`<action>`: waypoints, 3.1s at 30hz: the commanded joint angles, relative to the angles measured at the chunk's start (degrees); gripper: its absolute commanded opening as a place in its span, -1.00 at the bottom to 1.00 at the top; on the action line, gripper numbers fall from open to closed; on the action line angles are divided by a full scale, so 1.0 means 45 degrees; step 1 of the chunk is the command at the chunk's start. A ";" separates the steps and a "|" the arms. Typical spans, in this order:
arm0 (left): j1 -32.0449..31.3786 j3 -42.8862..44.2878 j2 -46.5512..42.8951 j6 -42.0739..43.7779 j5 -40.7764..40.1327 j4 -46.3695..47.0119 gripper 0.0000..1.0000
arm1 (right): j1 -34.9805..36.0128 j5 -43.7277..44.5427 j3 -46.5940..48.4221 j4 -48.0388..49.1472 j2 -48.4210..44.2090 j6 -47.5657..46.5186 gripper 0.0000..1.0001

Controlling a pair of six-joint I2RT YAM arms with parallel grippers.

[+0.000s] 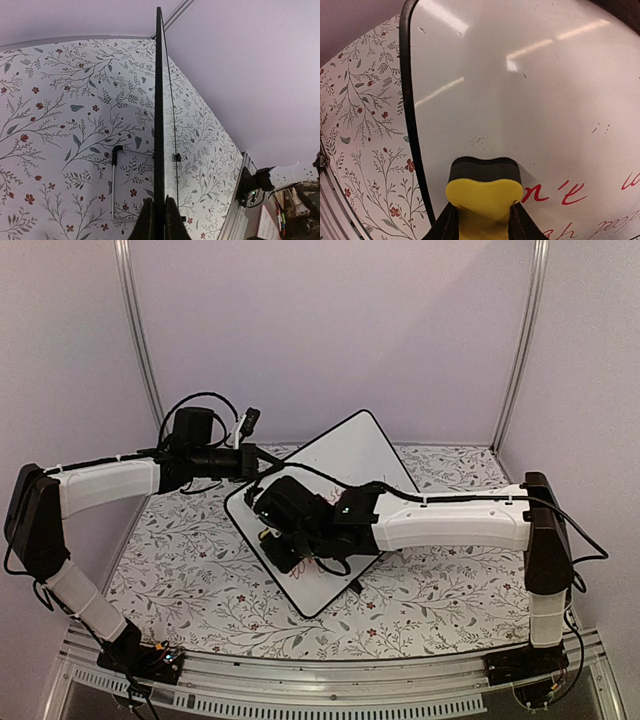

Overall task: Erase the whiteboard
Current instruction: Erase the whiteboard at the center of the board.

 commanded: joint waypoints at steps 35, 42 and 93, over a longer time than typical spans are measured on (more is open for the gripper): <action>-0.0268 -0.0169 -0.0394 0.0323 0.0224 0.0620 -1.00 | 0.0083 -0.0932 -0.3276 0.1082 -0.1337 0.0567 -0.36; -0.0300 -0.0169 -0.0383 0.0322 0.0246 0.0630 -1.00 | 0.0084 -0.0481 -0.3505 0.3321 -0.1585 -0.0358 -0.36; -0.0132 -0.0199 -0.0560 0.0232 0.0410 0.0767 -1.00 | -0.0059 -0.0226 -0.3719 0.5405 -0.3064 -0.3224 0.78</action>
